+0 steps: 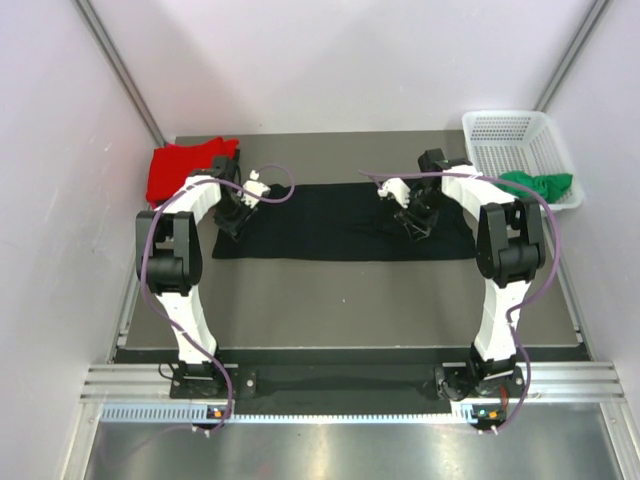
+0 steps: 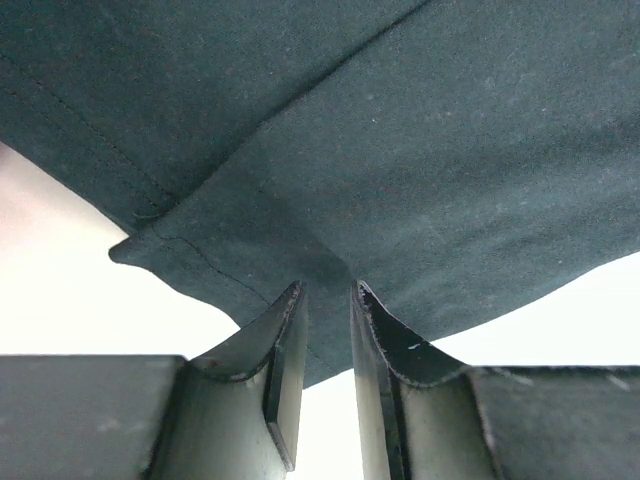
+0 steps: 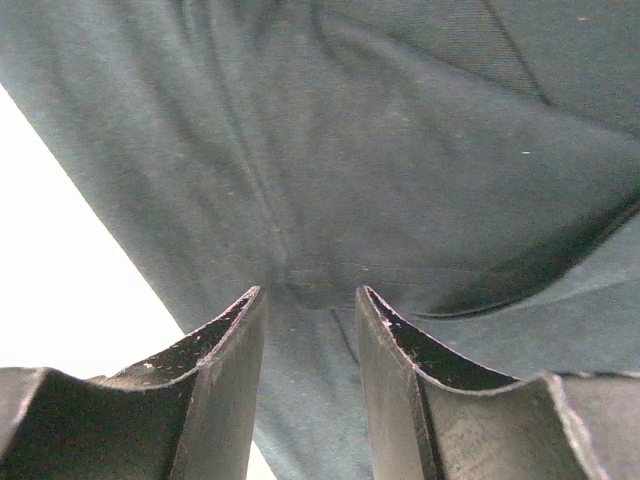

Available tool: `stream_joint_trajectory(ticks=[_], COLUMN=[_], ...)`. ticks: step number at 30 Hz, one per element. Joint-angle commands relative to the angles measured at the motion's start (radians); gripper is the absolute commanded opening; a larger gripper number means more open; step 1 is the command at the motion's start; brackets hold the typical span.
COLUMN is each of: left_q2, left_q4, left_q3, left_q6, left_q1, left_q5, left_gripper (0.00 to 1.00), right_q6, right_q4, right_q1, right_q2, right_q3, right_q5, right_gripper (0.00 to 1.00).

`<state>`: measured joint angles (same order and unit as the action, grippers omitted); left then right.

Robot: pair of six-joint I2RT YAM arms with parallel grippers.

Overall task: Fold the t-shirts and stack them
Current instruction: Fold the tshirt

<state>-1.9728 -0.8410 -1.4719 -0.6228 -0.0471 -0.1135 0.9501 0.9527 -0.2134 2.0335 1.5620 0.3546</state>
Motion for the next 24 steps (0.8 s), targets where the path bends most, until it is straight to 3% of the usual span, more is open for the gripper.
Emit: stream_joint_trajectory(ticks=[1, 11, 16, 24], left_q2=[-0.006, -0.012, -0.014, -0.009], left_q4=[0.0, -0.001, 0.0, 0.002], left_q3=[-0.041, -0.044, -0.045, -0.047], left_q6=[0.006, 0.005, 0.006, 0.0], left_q1=[-0.004, -0.004, -0.004, -0.004], left_q5=[-0.009, -0.009, -0.011, -0.014], left_gripper=[0.29, 0.29, 0.29, 0.29], right_q6=[0.01, 0.006, 0.003, 0.029], right_q4=[-0.048, -0.075, -0.085, -0.075], right_q1=[-0.006, -0.007, -0.007, -0.079], right_q2=[-0.024, -0.012, -0.029, -0.123], right_q3=[-0.01, -0.026, -0.026, 0.029], right_q5=[-0.023, -0.04, -0.039, -0.117], right_gripper=[0.42, 0.38, 0.17, 0.15])
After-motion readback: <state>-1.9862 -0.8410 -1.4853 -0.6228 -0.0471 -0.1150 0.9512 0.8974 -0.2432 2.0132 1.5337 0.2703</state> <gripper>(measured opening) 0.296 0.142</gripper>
